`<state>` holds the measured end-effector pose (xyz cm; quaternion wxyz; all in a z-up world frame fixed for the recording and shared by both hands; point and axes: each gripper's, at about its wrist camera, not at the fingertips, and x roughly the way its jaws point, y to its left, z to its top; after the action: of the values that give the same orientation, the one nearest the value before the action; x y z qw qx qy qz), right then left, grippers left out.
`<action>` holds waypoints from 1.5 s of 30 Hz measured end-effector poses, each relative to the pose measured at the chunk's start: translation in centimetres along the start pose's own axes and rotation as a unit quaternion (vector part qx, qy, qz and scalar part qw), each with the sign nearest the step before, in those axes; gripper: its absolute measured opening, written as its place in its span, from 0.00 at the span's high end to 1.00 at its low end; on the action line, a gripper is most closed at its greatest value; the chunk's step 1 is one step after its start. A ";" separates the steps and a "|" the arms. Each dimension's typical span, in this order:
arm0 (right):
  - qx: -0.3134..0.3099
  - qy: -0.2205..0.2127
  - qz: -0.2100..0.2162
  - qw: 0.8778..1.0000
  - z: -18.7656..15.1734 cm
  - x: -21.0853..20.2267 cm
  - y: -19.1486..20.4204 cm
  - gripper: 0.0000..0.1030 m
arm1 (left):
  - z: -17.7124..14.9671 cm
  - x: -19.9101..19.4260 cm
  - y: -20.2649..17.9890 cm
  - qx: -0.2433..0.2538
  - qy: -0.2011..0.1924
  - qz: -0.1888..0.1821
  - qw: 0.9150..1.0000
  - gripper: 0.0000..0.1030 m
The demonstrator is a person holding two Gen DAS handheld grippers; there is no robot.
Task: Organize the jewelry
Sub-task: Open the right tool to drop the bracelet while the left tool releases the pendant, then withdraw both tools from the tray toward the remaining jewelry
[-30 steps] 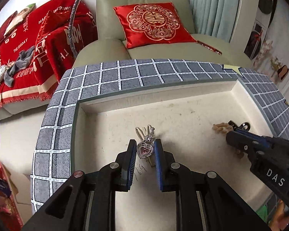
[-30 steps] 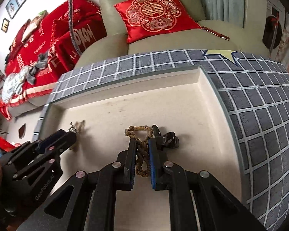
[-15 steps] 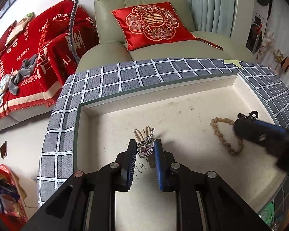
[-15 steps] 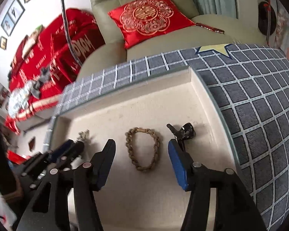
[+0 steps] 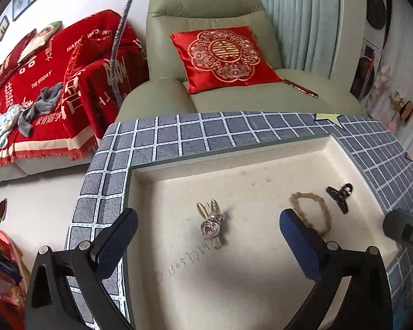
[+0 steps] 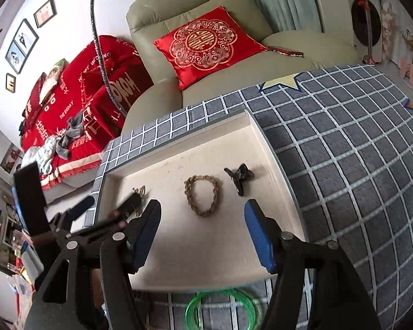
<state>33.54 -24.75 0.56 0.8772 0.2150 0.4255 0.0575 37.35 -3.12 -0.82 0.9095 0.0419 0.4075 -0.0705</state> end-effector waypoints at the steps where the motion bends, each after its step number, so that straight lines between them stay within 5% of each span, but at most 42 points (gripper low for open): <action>1: 0.002 0.001 0.000 1.000 -0.2 -0.2 -0.1 0.35 | 0.0 -0.3 0.0 0.003 0.001 0.000 1.000 0.00; 8: -0.002 -0.013 0.017 1.000 -1.9 -2.8 0.4 0.17 | -1.2 -4.5 0.0 0.023 -0.035 -0.007 0.999 0.00; 11: -0.008 -0.026 0.023 0.999 -2.7 -4.3 0.7 0.00 | -2.4 -6.1 0.5 0.023 -0.040 -0.014 0.999 0.00; 17: -0.024 -0.050 0.015 0.998 -4.6 -7.3 1.2 0.00 | -4.8 -8.8 1.6 0.025 -0.038 -0.020 0.999 0.00; 32: -0.012 0.004 0.005 1.000 -10.3 -10.5 -1.7 0.00 | -12.4 -11.4 1.9 0.023 0.011 -0.037 0.999 0.00; 45: 0.002 0.044 -0.073 0.996 -15.5 -9.9 -5.4 0.00 | -16.5 -10.5 1.1 0.001 0.056 -0.030 0.998 0.00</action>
<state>14.94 -27.36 -3.05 0.8588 0.1825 0.4787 0.0022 18.47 1.20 -3.90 0.8828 0.0351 0.4586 -0.0955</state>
